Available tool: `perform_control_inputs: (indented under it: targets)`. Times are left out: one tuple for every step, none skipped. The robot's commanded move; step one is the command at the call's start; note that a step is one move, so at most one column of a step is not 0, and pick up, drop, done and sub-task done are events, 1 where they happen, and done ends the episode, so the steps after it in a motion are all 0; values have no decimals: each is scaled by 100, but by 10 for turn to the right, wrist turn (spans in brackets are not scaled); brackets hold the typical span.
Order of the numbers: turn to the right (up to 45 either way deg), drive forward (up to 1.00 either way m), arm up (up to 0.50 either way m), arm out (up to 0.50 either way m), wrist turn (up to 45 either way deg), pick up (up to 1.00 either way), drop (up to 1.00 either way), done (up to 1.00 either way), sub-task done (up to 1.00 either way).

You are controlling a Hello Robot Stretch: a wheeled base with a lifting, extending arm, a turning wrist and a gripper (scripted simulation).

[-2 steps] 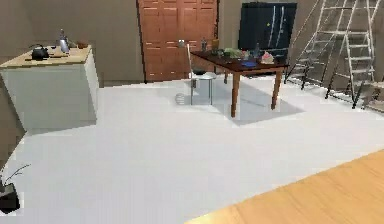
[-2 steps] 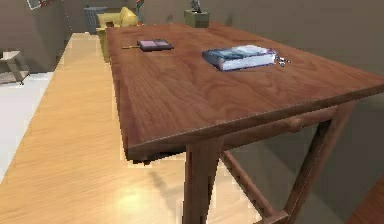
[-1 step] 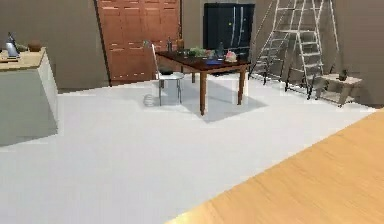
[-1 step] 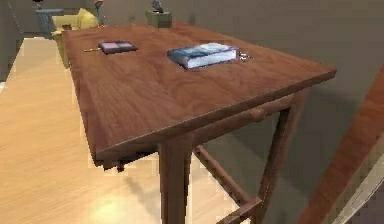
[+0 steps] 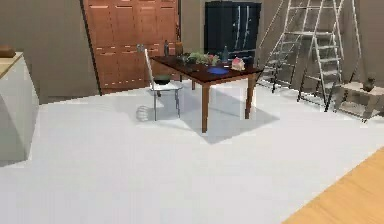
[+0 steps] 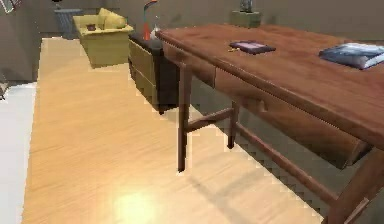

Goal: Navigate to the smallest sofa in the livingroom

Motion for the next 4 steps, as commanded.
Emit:
perform_control_inputs:
  targets:
    - [450, 0, 0, 0, 0, 0, 0, 0, 0]
    - [180, 0, 0, 0, 0, 0, 0, 0, 0]
    - [0, 100, 0, 0, 0, 0, 0, 0, 0]
    - [0, 100, 0, 0, 0, 0, 0, 0, 0]
